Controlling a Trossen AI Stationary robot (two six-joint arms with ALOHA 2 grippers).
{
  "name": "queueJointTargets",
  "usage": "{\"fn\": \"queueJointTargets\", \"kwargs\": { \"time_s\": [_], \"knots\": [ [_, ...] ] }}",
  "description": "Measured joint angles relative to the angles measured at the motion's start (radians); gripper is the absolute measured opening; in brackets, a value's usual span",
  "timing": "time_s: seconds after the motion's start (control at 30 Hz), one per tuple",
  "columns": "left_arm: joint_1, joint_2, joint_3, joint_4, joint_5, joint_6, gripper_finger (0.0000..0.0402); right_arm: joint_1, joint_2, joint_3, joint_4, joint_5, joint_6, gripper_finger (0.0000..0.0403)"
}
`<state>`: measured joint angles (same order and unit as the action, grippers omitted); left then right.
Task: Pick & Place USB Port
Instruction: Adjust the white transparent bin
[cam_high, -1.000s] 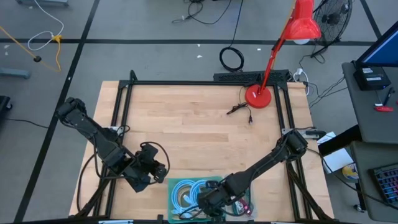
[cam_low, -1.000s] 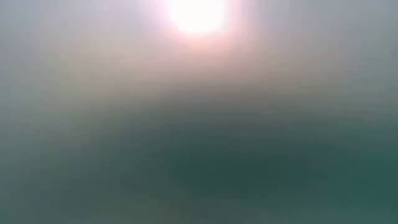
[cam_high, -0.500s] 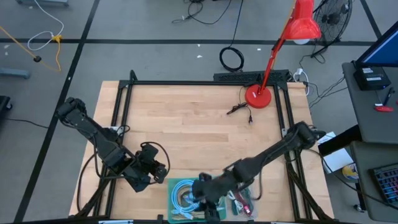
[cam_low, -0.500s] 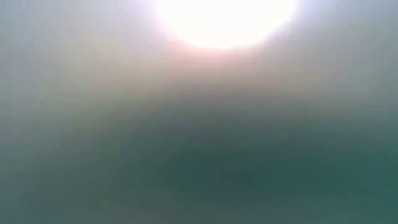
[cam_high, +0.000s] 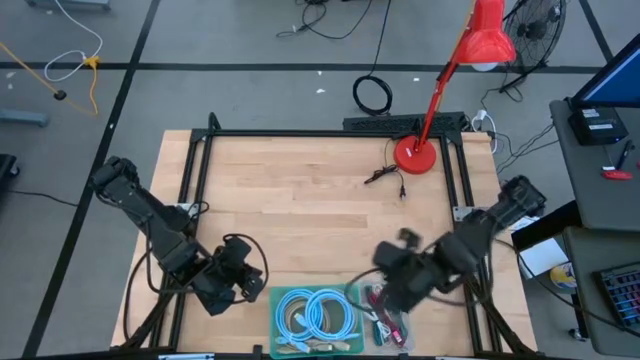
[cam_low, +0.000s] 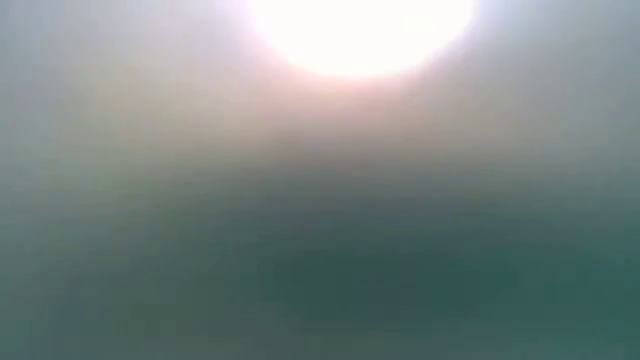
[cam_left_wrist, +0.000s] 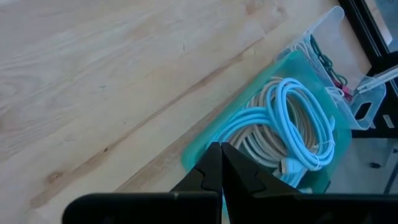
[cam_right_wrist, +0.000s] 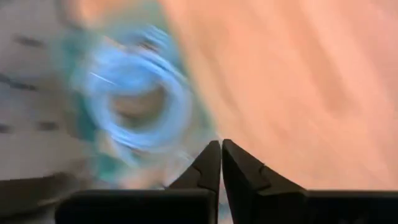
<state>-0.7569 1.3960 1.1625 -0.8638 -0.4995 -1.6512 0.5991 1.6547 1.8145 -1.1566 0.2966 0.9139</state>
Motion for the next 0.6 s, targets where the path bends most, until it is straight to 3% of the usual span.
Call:
{"fn": "queueJointTargets", "kwargs": {
  "time_s": [0.1,0.2,0.43,0.6],
  "knots": [
    [-0.011,0.0,0.0,0.0,-0.005,0.0,0.0,0.042,-0.009,-0.041,-0.233,0.058,0.168,0.0007],
    [-0.017,0.0,0.0,0.0,-0.025,-0.002,0.0,0.064,-0.009,-0.138,-0.316,0.07,0.28,0.0001],
    [-0.018,0.0,0.0,0.001,-0.034,-0.007,0.0,0.077,-0.006,-0.46,-0.15,-0.113,0.43,0.0001],
    [-0.017,0.0,0.0,0.003,-0.034,-0.012,0.0,0.1,-0.021,-0.596,-0.148,-0.12,0.546,0.0]
  ]
}}
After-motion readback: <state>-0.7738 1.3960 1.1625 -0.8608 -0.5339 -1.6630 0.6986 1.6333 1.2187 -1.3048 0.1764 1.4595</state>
